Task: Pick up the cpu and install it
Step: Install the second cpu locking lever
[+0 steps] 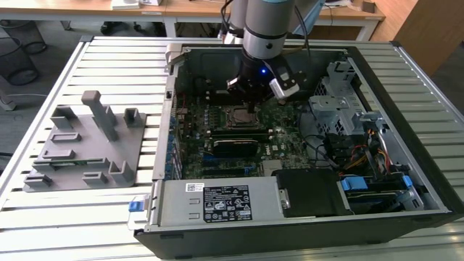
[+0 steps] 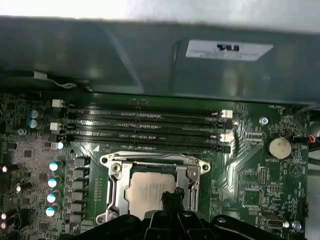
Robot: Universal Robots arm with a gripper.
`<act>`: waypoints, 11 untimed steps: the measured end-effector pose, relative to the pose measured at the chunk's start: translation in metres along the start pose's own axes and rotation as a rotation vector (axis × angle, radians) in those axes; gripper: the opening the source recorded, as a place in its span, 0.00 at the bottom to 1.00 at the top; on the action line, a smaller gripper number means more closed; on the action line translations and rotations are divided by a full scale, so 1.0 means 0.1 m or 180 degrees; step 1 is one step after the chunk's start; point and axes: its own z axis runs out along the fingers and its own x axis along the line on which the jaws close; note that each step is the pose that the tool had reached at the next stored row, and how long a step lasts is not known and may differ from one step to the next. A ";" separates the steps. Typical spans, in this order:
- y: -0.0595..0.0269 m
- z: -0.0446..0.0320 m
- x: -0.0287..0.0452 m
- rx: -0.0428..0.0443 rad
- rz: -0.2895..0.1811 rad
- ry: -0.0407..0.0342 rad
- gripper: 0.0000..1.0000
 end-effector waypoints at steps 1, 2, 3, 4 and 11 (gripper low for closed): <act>-0.013 0.000 0.001 0.0000 0.0000 0.0000 0.11; -0.024 0.000 0.001 0.0000 0.0000 0.0000 0.11; -0.033 -0.001 0.002 0.0000 0.0000 0.0000 0.11; -0.040 -0.001 0.002 0.0000 0.0000 0.0000 0.11; -0.049 -0.067 0.003 0.0001 0.0000 0.0000 0.11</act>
